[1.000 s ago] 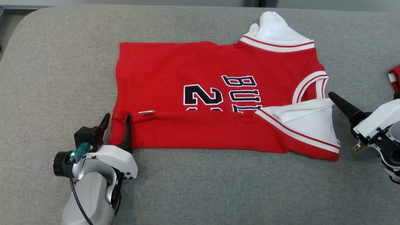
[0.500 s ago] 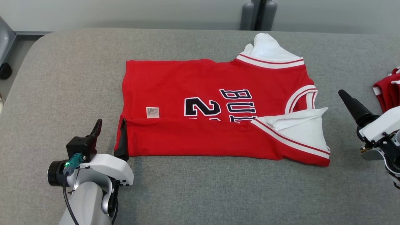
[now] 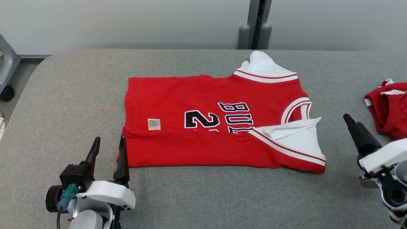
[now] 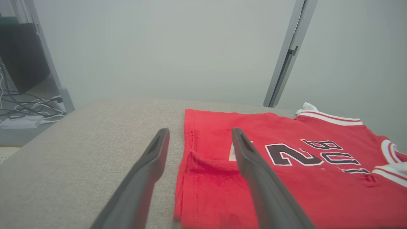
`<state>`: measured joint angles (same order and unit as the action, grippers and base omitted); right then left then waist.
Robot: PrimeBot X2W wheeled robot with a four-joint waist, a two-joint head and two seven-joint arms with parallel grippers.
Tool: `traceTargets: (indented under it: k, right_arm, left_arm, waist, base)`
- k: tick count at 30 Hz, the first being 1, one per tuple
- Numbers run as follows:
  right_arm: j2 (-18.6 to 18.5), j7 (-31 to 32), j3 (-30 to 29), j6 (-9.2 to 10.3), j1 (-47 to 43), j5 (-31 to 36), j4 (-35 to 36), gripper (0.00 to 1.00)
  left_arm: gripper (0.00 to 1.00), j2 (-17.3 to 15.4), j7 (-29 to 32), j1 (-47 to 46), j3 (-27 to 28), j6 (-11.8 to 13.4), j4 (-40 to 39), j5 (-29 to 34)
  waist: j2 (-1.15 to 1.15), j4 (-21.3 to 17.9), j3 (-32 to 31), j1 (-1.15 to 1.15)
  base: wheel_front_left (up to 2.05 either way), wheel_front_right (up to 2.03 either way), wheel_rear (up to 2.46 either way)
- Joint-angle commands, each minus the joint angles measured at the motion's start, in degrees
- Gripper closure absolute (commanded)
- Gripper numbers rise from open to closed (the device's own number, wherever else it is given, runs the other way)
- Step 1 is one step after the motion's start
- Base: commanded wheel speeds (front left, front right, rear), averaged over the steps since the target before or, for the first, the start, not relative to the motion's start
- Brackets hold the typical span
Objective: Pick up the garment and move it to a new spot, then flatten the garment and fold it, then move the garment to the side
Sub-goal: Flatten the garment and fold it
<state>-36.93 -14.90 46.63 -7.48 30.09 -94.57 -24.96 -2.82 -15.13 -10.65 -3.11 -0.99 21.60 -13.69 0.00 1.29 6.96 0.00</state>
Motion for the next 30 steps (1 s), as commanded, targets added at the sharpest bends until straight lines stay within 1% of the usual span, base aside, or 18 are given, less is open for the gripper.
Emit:
traceTargets:
  k: [1, 4, 7, 10, 13, 15, 16, 19, 22, 27, 30]
  right_arm:
    - [1.0, -0.3, -1.9, -0.04, -2.5, 1.3, 0.3, 0.0]
    - [3.2, -0.3, -5.1, -0.04, -7.1, 3.6, 0.8, 0.0]
    - [5.2, -0.3, -7.0, -0.04, -10.6, 4.5, 1.1, 0.0]
    - [6.8, -0.3, -7.8, -0.04, -13.5, 3.4, 0.7, 0.0]
    - [7.9, 1.5, -7.2, -0.04, -15.4, 1.3, 0.2, 0.0]
    - [8.8, 3.0, -7.1, -0.04, -16.3, -0.8, 0.1, 0.0]
    - [8.8, 3.0, -7.1, -0.04, -16.3, -0.8, 0.1, 0.0]
    - [10.0, 4.5, -7.6, -0.04, -16.9, -3.9, 0.3, 0.0]
    - [11.1, 5.5, -8.2, -0.04, -16.9, -6.3, 0.3, 0.0]
    - [12.5, 6.6, -8.7, -0.04, -15.8, -9.3, -0.2, 0.0]
    - [13.1, 7.0, -8.8, -0.03, -15.0, -10.1, -0.7, 0.0]
  left_arm:
    - [0.0, -0.2, -0.1, 1.2, -0.1, 0.4, -0.8, -0.4]
    - [0.0, -0.2, -0.1, 3.1, -0.7, 0.6, -1.3, -1.8]
    - [0.0, -0.2, -0.1, 4.5, -1.7, 0.6, -0.7, -3.6]
    - [0.0, -0.2, -0.1, 5.3, -2.5, 0.2, 0.8, -8.4]
    - [0.0, -0.2, -0.1, 5.4, -3.3, -1.1, 3.4, -16.8]
    - [0.0, -0.2, -0.1, 4.8, -4.1, -2.2, 5.7, -24.9]
    - [0.0, -0.2, -0.1, 4.8, -4.1, -2.2, 5.7, -24.9]
    - [0.0, -0.2, -0.1, 3.1, -6.3, -4.1, 9.1, -36.3]
    - [0.0, -0.2, -0.1, 1.4, -8.7, -5.4, 11.5, -45.3]
    - [0.0, -0.2, 0.0, -1.9, -12.8, -6.4, 14.8, -55.7]
    - [0.0, -0.2, 0.2, -3.8, -14.0, -6.5, 16.1, -61.2]
  waist:
    - [0.0, -0.1, -0.4, 0.0]
    - [0.0, -0.4, -0.8, 0.0]
    - [0.0, -0.5, -1.3, 0.0]
    - [0.0, -0.6, -1.7, 0.0]
    - [0.0, -0.6, -1.9, 0.0]
    - [0.0, -0.7, -2.0, 0.0]
    - [0.0, -0.7, -2.0, 0.0]
    - [0.0, -1.0, -1.7, 0.0]
    - [0.0, -1.0, -1.1, 0.0]
    - [0.0, -0.9, 0.6, 0.0]
    - [0.0, -0.9, 1.6, 0.0]
  base:
    - [0.0, 0.0, 0.0]
    - [0.0, 0.0, 0.0]
    - [0.0, 0.0, 0.0]
    - [0.0, 0.0, 0.0]
    - [0.0, 0.0, 0.0]
    - [0.0, 0.0, 0.0]
    - [0.0, 0.0, 0.0]
    - [0.0, 0.0, 0.0]
    - [0.0, 0.0, 0.0]
    - [0.0, 0.0, 0.0]
    - [0.0, 0.0, 0.0]
